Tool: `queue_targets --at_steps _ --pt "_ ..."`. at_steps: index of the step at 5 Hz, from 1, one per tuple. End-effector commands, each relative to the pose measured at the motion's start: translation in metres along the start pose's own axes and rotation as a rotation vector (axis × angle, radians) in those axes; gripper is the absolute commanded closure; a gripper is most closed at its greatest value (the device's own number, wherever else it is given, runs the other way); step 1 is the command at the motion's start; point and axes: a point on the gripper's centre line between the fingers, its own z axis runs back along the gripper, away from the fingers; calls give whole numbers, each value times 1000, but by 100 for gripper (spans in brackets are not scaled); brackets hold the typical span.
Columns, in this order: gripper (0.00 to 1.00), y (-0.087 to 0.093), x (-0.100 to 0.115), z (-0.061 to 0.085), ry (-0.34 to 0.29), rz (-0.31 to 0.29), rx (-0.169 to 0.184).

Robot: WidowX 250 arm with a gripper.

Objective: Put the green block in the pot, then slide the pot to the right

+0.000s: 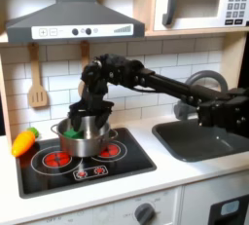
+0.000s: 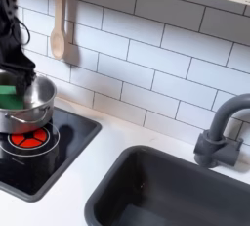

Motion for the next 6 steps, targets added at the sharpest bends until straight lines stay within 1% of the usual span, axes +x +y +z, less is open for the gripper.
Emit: queue_targets --at_steps 1,2,3,4,5,6 --pt "0 -10 -13 -13 54 -8 -17" --pt "0 -16 -11 -13 49 -21 -22" --pt "0 -18 -11 -13 51 -16 -37" --pt "0 -27 -12 -11 55 -33 -52" --pt "0 -33 -15 -12 62 -40 -60" --pt "0 -38 -22 -18 88 -52 -73"
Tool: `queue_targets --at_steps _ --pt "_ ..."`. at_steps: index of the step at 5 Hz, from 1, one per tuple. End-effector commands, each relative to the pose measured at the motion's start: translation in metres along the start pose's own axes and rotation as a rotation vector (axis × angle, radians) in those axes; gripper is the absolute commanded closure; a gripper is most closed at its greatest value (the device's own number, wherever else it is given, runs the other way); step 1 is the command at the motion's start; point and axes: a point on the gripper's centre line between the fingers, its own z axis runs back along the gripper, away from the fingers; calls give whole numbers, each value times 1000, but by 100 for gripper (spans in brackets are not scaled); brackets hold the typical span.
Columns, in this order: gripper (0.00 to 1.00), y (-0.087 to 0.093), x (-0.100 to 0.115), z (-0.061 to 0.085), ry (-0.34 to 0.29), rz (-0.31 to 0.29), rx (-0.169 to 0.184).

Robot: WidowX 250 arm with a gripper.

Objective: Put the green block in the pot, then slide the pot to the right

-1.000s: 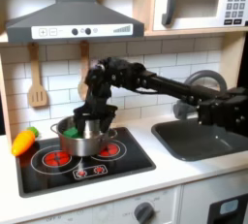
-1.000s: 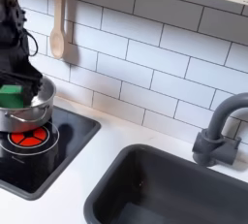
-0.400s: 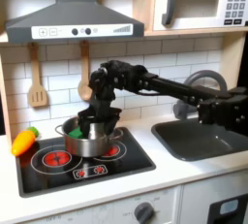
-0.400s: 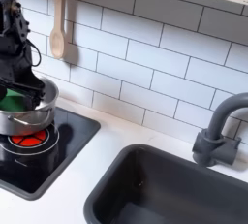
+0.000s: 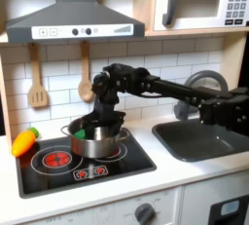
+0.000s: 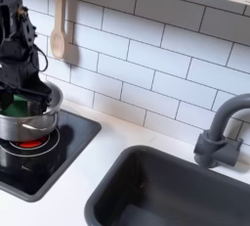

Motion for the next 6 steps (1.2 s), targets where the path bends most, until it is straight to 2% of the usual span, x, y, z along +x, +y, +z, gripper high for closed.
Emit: queue_targets --at_steps 1,3,6 --pt "0 -18 -8 6 -3 -42 -21" --pt "0 -29 -16 11 -5 -61 -34" --pt "0 -57 -25 19 -8 -105 -49"
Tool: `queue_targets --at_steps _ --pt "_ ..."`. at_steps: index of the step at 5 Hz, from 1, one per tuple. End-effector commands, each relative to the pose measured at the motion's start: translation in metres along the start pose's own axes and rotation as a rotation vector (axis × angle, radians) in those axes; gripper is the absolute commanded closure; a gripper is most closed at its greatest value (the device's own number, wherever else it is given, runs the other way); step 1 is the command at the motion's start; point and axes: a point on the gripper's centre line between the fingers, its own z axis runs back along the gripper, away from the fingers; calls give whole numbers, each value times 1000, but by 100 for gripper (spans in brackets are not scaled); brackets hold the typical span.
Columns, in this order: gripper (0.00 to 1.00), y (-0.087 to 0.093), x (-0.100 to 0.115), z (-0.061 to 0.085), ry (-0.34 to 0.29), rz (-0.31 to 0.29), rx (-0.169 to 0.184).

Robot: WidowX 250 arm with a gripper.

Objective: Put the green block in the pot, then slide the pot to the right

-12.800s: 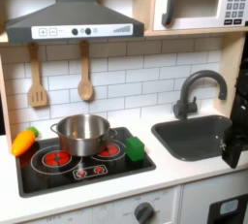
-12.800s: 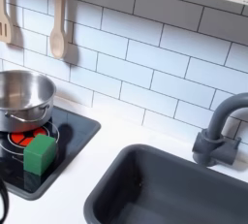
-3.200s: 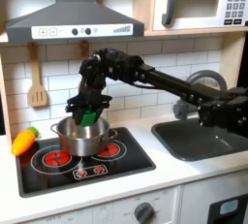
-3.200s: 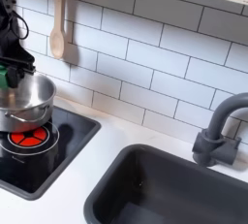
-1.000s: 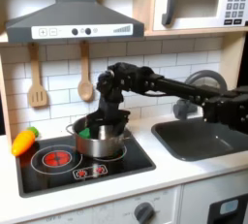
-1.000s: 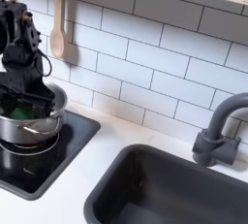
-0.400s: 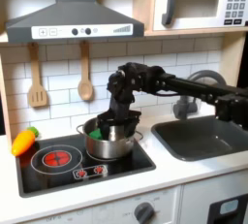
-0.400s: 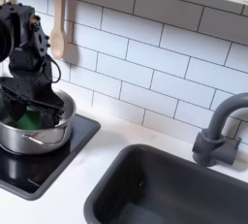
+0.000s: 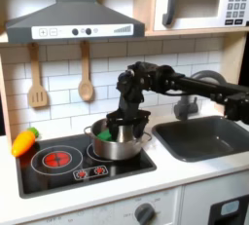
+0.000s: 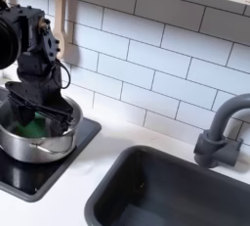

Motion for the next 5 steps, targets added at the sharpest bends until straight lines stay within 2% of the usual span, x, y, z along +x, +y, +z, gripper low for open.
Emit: queue_targets --at_steps 1,2,3,5 --pt "0 -16 -4 3 3 -26 -10" --pt "0 -13 -3 10 -19 -22 4" --pt "0 -14 1 26 -59 -46 12" --pt "0 -14 -2 23 -46 -44 12"
